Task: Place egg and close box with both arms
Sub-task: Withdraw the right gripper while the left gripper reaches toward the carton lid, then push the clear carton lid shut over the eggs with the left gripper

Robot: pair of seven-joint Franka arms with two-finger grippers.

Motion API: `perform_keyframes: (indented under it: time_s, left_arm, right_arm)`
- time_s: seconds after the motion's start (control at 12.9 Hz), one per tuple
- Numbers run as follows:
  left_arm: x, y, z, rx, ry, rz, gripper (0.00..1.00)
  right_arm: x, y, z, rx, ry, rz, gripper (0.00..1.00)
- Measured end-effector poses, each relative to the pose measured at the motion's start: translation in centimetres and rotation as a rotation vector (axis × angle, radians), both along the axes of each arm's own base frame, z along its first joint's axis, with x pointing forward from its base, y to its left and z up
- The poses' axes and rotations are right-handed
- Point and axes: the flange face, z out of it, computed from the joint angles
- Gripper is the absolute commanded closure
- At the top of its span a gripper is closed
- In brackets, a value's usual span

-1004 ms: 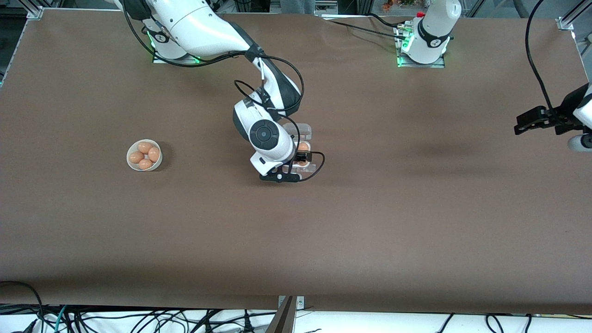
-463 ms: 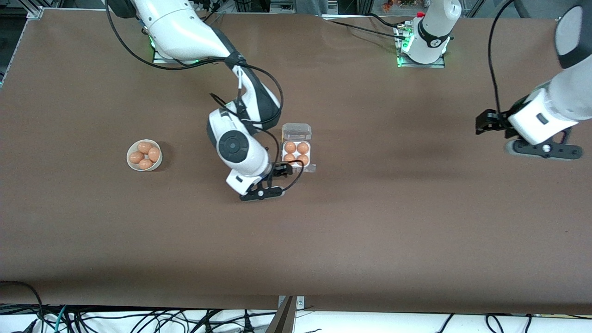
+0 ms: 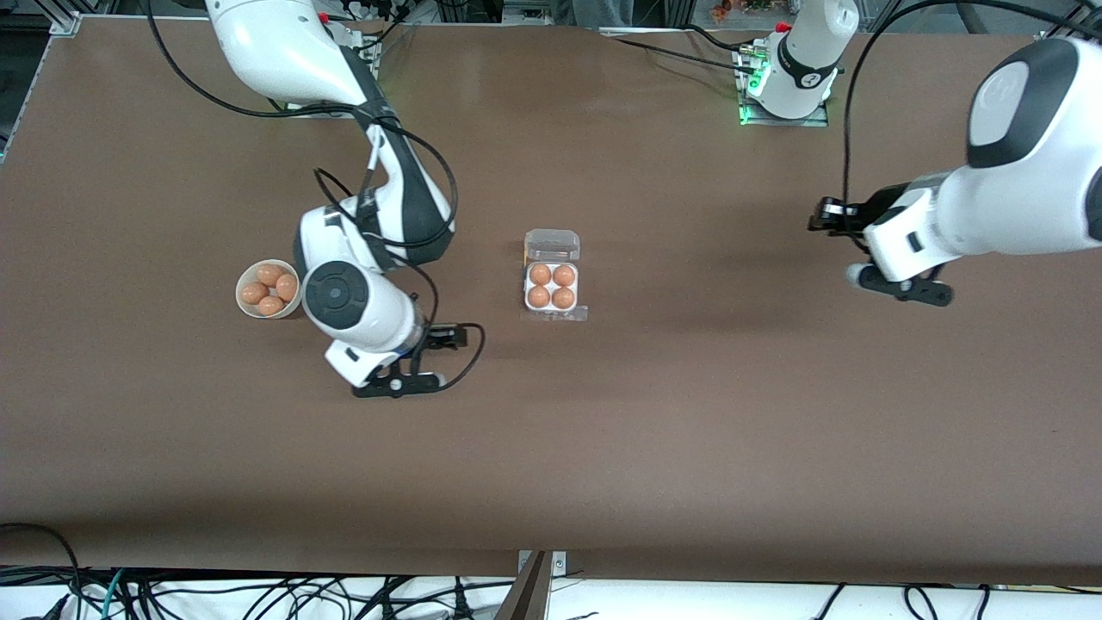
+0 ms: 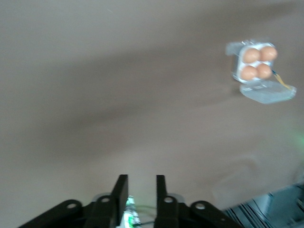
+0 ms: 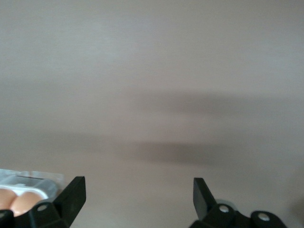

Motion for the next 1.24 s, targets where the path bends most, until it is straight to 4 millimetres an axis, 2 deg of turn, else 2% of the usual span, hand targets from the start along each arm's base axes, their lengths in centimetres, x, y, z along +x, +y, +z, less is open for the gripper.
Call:
perform_keyframes:
  time_s: [0.31, 0.54, 0.7, 0.93, 1.08, 1.24]
  left_arm:
    - [-0.8, -8.1, -6.1, -0.023, 0.158, 0.004, 0.94]
    - [-2.3, -13.8, -10.8, 0.004, 0.275, 0.020, 0.98]
    - [-3.4, -16.8, -12.8, -0.003, 0.329, 0.012, 0.98]
    - [-4.9, -21.8, -14.2, 0.046, 0.347, 0.048, 0.98]
    - [-5.3, -24.2, -15.4, 0.075, 0.362, 0.086, 1.00]
    - [-6.0, -26.4, -17.1, 0.099, 0.366, 0.097, 1.00]
  right_arm:
    - [1.6, -6.4, 3.9, -0.030, -0.009, -0.012, 0.00]
    - [1.9, -12.8, 7.7, -0.026, -0.029, -0.027, 0.00]
    - [1.0, -16.8, 10.9, -0.047, -0.051, 0.000, 0.00]
    - [-1.1, -20.1, 15.0, -0.034, -0.087, -0.008, 0.00]
    - [-2.7, -22.3, 18.1, -0.023, -0.104, -0.033, 0.00]
    - [-4.6, -25.3, 21.2, -0.011, -0.099, -0.069, 0.00]
